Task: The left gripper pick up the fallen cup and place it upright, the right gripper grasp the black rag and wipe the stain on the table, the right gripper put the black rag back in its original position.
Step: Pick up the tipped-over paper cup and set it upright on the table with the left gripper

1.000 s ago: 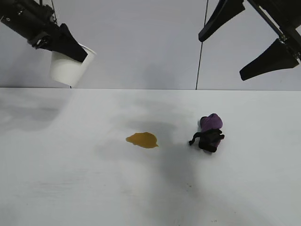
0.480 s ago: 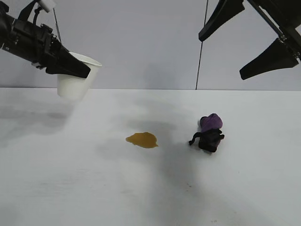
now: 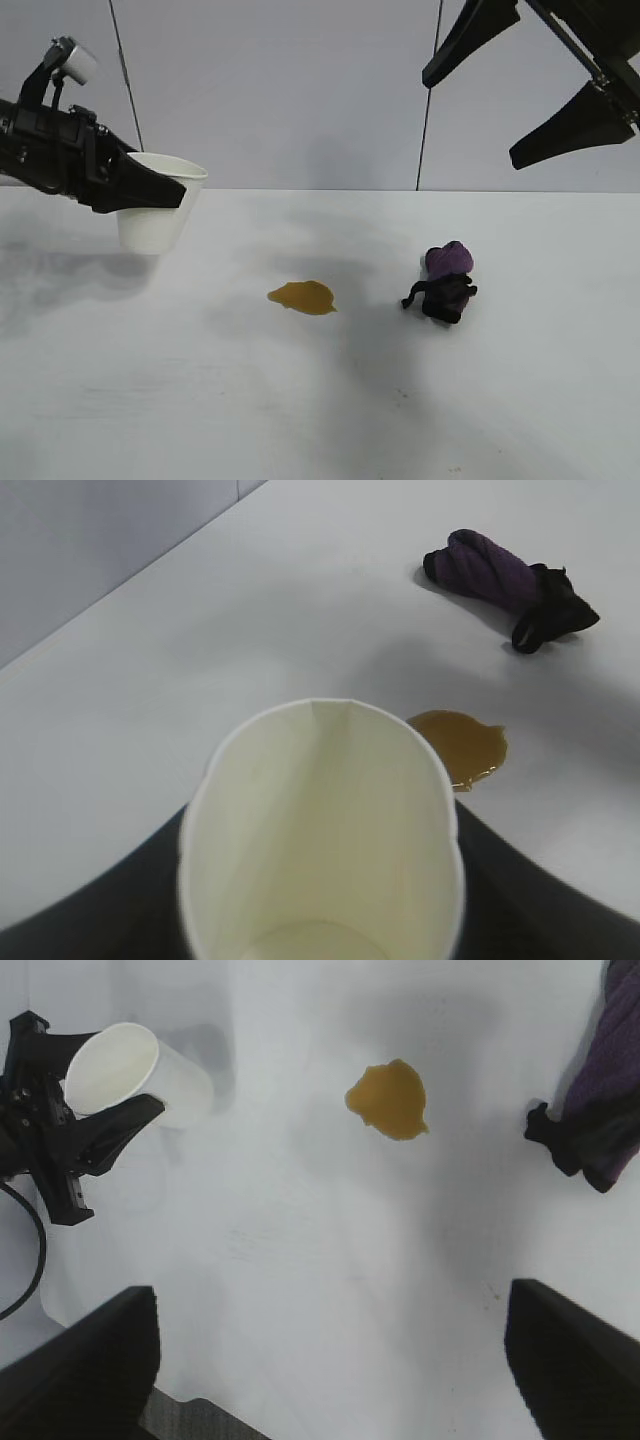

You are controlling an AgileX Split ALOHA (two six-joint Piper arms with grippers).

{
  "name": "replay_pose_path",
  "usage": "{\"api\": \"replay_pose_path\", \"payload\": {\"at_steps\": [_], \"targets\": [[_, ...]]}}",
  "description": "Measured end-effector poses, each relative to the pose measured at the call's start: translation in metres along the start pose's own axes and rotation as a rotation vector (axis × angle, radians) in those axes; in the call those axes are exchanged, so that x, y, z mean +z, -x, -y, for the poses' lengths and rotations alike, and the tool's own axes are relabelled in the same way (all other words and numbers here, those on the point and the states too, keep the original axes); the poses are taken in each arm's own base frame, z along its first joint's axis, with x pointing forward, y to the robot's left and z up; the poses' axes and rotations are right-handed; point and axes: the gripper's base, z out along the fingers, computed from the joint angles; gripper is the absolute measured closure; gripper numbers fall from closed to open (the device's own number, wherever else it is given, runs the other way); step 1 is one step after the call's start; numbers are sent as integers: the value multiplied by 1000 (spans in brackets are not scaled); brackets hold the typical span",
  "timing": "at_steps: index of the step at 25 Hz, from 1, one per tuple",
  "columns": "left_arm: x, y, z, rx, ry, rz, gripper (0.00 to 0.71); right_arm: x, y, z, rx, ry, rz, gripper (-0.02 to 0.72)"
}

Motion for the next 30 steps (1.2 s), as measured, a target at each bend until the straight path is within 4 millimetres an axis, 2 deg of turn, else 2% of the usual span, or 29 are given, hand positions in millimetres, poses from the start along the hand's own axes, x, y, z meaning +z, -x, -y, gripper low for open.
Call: {"api": "replay_pose_path", "payload": {"at_steps": [8, 15, 20, 27, 30], "targets": [[-3, -23, 15, 60, 27, -37, 296, 0, 0, 0, 0, 0, 0, 54], [-4, -28, 17, 80, 34, -60, 296, 0, 0, 0, 0, 0, 0, 54], [7, -48, 19, 26, 4, -80, 296, 0, 0, 0, 0, 0, 0, 54], [9, -50, 20, 11, -11, -61, 293, 0, 0, 0, 0, 0, 2, 54], [10, -51, 20, 11, -11, -61, 241, 0, 1, 0, 0, -2, 7, 54]]}}
